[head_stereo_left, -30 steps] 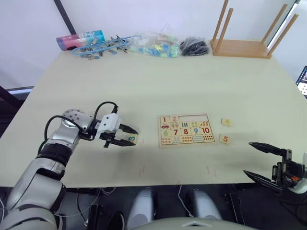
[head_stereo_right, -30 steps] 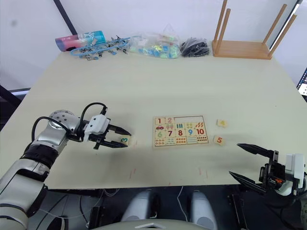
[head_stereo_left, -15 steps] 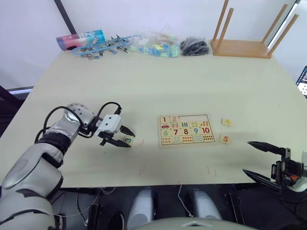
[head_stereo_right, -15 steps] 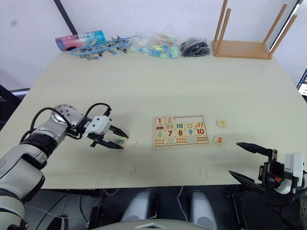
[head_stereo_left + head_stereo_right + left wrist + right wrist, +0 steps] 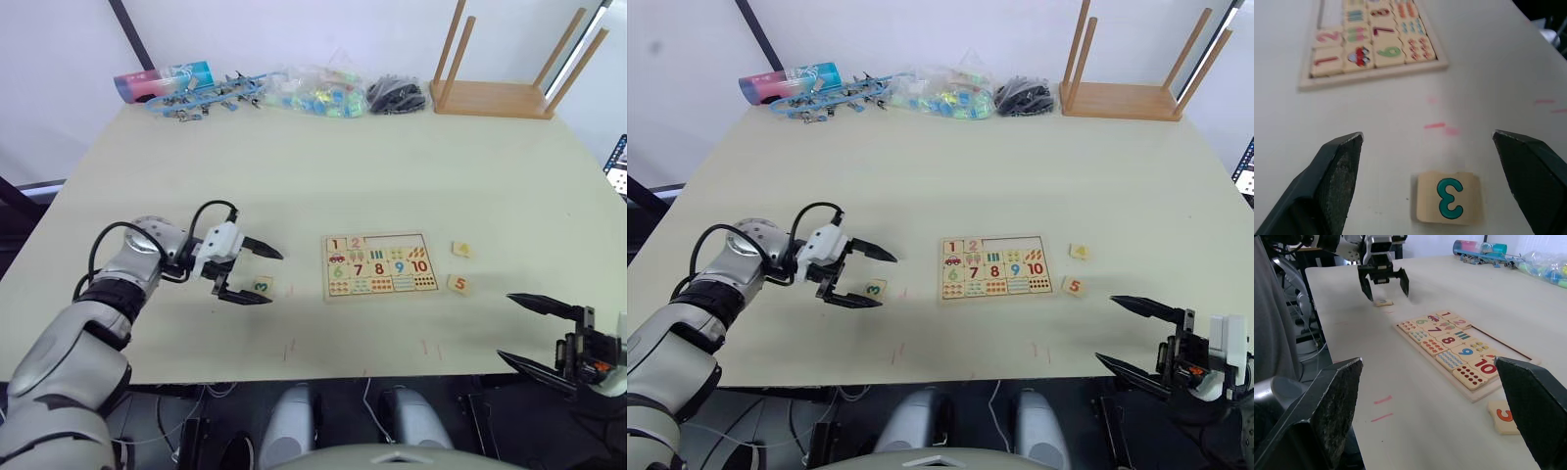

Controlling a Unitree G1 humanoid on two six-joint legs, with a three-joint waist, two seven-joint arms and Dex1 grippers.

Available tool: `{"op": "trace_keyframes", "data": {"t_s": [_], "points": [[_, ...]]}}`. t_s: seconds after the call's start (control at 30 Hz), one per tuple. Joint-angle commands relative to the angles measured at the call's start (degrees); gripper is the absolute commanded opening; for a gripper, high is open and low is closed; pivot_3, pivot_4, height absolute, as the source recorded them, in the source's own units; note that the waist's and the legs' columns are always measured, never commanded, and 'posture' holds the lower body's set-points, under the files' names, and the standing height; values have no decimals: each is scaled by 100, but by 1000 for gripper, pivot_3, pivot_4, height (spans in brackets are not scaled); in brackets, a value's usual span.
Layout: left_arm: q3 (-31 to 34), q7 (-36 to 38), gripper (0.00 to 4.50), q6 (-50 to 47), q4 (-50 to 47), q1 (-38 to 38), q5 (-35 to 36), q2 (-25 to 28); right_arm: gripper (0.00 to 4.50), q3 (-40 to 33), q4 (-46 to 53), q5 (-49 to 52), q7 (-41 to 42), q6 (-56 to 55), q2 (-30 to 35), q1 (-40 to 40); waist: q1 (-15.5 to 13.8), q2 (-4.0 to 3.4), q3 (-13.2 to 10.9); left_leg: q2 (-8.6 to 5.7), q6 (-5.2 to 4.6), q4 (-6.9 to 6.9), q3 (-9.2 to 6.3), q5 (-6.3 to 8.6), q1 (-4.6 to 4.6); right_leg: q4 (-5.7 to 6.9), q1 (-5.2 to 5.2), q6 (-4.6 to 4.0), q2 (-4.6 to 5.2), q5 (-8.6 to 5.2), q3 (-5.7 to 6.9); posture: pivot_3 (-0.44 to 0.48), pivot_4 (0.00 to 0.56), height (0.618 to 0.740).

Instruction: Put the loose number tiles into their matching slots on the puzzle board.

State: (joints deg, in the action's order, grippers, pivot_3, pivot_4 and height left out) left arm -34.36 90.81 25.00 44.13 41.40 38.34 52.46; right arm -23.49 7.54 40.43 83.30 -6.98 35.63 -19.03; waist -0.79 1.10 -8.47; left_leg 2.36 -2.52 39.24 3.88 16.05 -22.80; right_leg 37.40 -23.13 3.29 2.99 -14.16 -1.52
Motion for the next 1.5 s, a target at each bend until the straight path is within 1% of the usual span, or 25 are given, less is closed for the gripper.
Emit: {"op": "trace_keyframes", "data": {"t_s": [0.03,0.1,0.23,0.33,0.4,0.47,0.5,0.53,0.63,0.77,0.8,0.93,1.03,1.1,1.2,1.27,1.5], "points": [[871,169,4474,-576,-596,-322,239,142,4500,-160,-55,65,46,-84,76,66,2,0,0,1,0,0,0,0,0,0,0,0,0,0,0,0,150,737],[1449,-351,4474,-998,-1365,-849,362,227,4500,-139,-99,53,74,-108,76,115,3,-2,0,0,0,0,1,0,0,1,-1,0,0,0,0,0,150,737],[2588,-2151,4474,-2144,-3314,-2170,562,262,4500,-111,-5,69,24,-58,81,132,11,-5,-3,29,0,-2,4,0,2,6,-3,1,9,0,-3,0,150,737],[3146,-3202,4474,-2778,-4510,-3103,471,166,4500,-111,86,69,-32,-28,111,150,-10,-5,-3,29,1,-2,2,0,7,11,-1,1,12,1,-1,0,150,737],[3460,-3925,4474,-3169,-5040,-3561,411,11,4500,-94,120,104,-22,38,139,149,-15,-8,-2,27,1,-2,1,0,10,12,2,-2,13,-1,2,0,150,737],[3723,-4602,4474,-3520,-5574,-3986,282,-155,4500,-86,103,111,30,87,178,141,-10,-7,-2,26,1,-2,1,0,12,12,4,-1,13,-1,2,0,150,737],[3853,-5077,4474,-3748,-5927,-4293,217,-265,4500,-83,70,113,63,101,199,161,-11,-7,-2,26,1,-2,1,0,12,11,4,-1,13,-1,1,0,150,737],[3926,-5401,4474,-3888,-6244,-4570,177,-354,4500,-75,40,108,105,104,222,175,-15,-6,-3,26,1,-2,1,0,13,11,4,-1,13,-1,1,0,150,737],[4203,-6446,4474,-4596,-7149,-5221,225,-718,4500,-56,-32,88,200,76,256,183,16,-7,-2,24,2,-11,12,1,17,1,4,1,13,1,-11,0,150,737],[4424,-7325,4474,-5202,-8131,-5922,31,-1098,4500,-107,-101,79,288,11,284,208,-8,-4,-1,25,2,-10,8,0,16,1,4,-16,12,-9,-8,0,150,737],[4427,-7452,4474,-5317,-8315,-6055,-21,-1160,4500,-112,-112,78,308,2,292,210,-9,-5,0,25,2,-10,9,0,19,1,6,-19,13,-10,-9,0,150,737],[4263,-8164,4474,-5814,-8845,-6318,-328,-1560,4500,-97,-114,96,362,47,314,188,-13,-5,0,20,2,-9,9,0,19,0,7,-21,12,-11,-9,0,150,737],[4174,-8613,4474,-6181,-9045,-6257,-543,-1852,4500,-114,-69,162,352,105,304,182,-8,-5,0,16,2,-9,8,0,20,0,7,-21,9,-11,-10,0,150,737],[4030,-9067,4474,-6501,-9221,-6168,-692,-2163,4500,-126,-12,148,306,150,316,153,-9,-5,0,15,2,-9,8,0,19,0,7,-21,9,-11,-10,0,150,737],[3849,-9441,4474,-6856,-9335,-6064,-904,-2495,4500,-141,24,148,312,167,312,118,-8,-2,2,9,2,-9,6,0,18,-1,8,-21,10,-11,-11,0,150,737],[3764,-9588,4474,-7020,-9238,-5929,-1018,-2658,4500,-154,38,153,309,181,317,110,-8,-5,3,8,2,-9,6,0,19,-1,7,-21,10,-11,-11,0,150,737],[3531,-9633,4474,-6973,-8920,-5746,-1704,-2870,4500,-185,69,175,301,189,326,59,-4,-4,3,-6,2,-9,5,0,18,-4,7,-22,9,-11,-11,0,150,737]]}}
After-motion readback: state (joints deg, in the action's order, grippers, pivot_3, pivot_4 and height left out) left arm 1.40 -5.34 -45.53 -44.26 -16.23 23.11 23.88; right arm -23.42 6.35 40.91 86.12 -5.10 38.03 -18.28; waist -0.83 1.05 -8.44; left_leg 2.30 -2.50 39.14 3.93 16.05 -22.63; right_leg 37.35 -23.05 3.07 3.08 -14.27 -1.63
